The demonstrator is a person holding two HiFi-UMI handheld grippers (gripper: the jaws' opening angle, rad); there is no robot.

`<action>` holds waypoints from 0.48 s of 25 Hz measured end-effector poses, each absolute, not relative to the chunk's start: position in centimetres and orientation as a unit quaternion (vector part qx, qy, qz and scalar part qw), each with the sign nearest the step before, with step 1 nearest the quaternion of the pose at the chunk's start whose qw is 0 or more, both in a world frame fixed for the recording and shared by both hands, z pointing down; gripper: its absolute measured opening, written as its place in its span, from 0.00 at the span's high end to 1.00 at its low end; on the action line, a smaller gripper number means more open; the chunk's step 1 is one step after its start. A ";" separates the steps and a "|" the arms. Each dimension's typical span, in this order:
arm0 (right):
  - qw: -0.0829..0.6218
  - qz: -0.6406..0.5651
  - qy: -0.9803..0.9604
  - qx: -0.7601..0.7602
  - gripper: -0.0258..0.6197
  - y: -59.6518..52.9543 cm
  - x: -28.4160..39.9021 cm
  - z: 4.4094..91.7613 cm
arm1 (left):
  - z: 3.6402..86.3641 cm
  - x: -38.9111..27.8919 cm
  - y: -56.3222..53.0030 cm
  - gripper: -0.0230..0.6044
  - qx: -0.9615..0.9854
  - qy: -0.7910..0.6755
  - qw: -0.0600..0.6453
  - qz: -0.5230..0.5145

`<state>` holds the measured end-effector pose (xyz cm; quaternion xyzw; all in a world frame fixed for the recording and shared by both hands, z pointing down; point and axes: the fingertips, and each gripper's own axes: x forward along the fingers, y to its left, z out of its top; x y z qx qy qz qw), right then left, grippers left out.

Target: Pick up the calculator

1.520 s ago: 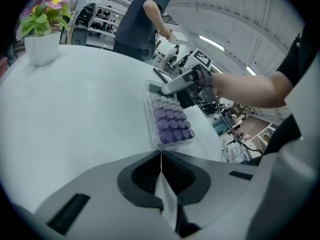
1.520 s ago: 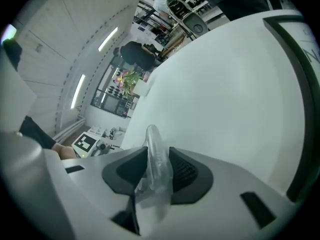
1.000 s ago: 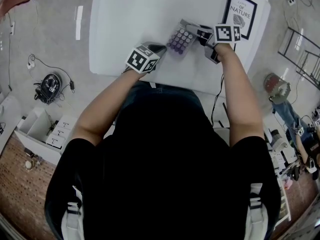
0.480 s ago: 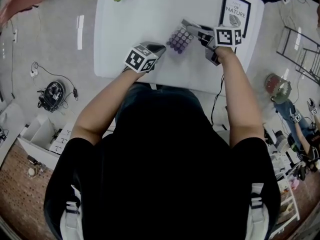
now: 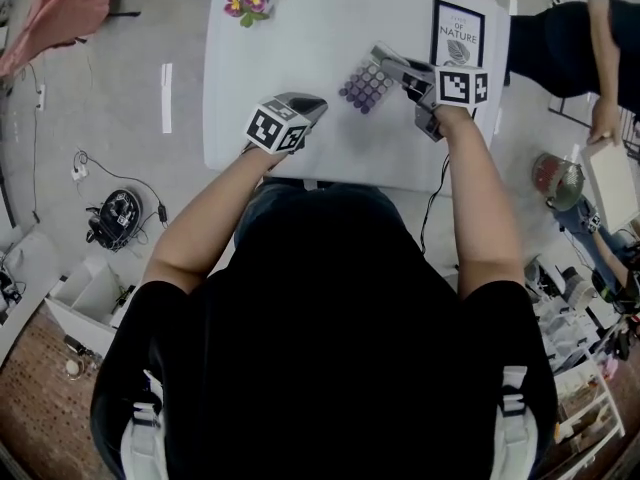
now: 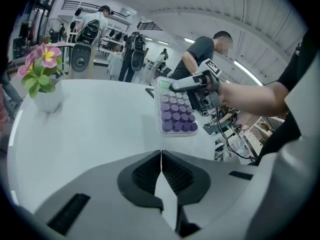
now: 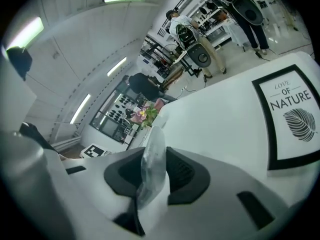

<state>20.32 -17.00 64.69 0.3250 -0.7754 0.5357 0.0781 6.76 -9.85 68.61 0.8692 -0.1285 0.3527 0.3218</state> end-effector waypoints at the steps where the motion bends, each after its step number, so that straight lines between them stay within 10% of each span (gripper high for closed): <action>1: 0.075 0.531 -0.777 0.329 0.79 -17.1 20.3 64.1 | 68.1 6.6 -10.0 0.93 0.871 -0.129 0.318 0.352; 12: 0.045 0.488 -0.796 0.355 0.79 -17.4 19.5 57.6 | 63.3 3.5 -11.5 0.93 0.886 -0.134 0.295 0.331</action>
